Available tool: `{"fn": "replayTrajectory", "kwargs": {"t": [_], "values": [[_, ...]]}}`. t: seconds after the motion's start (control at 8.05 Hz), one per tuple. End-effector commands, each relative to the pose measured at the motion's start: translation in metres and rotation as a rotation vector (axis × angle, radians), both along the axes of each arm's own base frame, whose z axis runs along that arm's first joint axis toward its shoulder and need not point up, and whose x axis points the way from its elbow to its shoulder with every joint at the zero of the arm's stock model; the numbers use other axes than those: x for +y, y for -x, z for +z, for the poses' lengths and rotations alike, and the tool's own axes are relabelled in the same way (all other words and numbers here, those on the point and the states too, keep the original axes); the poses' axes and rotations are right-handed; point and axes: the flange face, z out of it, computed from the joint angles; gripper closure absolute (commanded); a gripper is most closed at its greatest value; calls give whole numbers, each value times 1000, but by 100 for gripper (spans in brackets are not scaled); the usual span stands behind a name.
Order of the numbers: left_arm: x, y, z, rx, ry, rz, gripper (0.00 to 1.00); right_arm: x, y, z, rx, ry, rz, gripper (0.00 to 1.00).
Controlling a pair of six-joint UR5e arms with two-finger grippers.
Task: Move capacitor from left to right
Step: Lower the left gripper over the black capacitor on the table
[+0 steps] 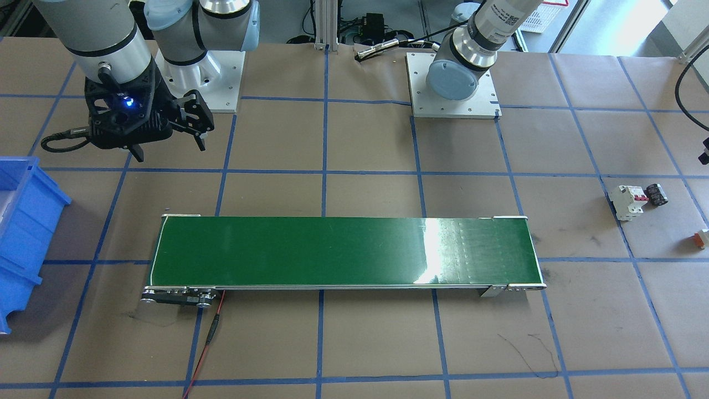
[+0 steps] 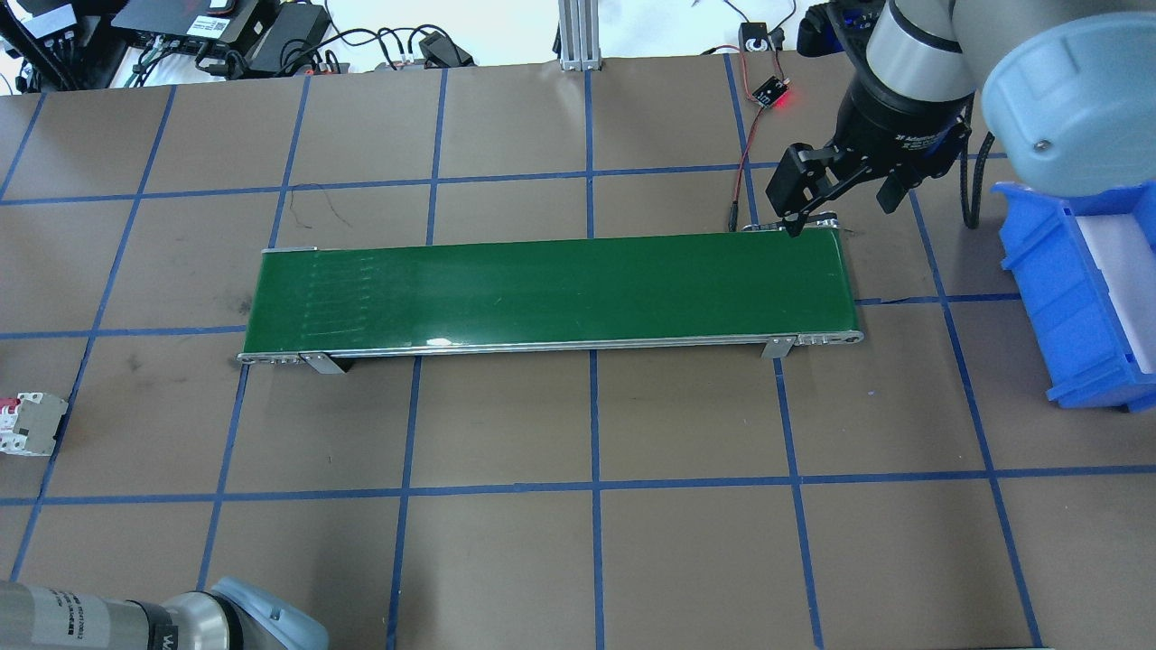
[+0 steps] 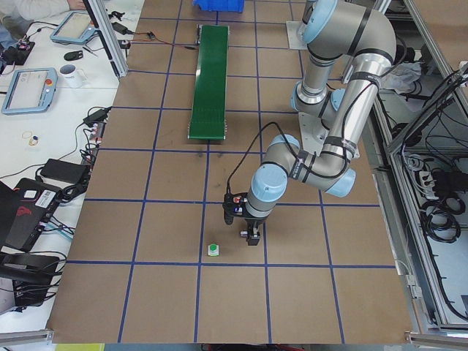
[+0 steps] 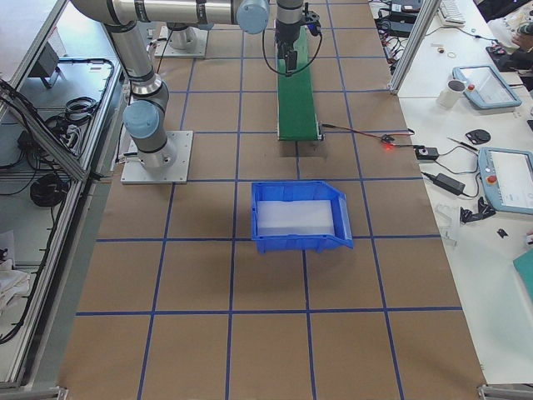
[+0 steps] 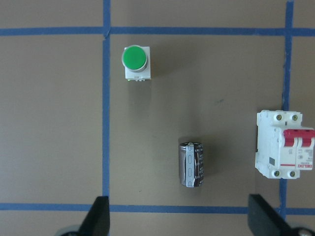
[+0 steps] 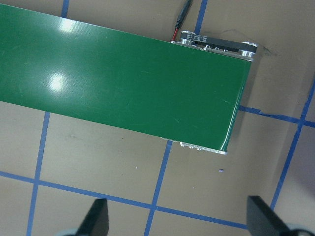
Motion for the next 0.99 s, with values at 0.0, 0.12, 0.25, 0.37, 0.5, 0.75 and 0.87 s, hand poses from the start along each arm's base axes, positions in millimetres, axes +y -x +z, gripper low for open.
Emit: {"fn": "replayTrajectory", "kwargs": {"t": [0.0, 0.12, 0.25, 0.37, 0.5, 0.75, 0.87], "values": [[-5, -9, -56, 87, 39, -62, 0, 0, 3, 1, 25, 2, -1, 0], [-4, -7, -75, 116, 28, -49, 0, 0, 3, 0, 25, 1, -1, 0], [1, -4, -85, 119, 22, -47, 0, 0, 3, 0, 25, 1, -2, 0], [7, -1, -99, 123, 18, -36, 0, 0, 3, 0, 25, 1, -2, 0], [11, -2, -118, 141, 4, -26, 0, 0, 3, 0, 25, 1, -2, 0], [15, -13, -138, 79, -48, -18, 0, -1, 3, 0, 25, 2, -4, 0], [16, -13, -145, 87, -58, -18, 0, -1, 3, 0, 25, 4, -4, 0]]}}
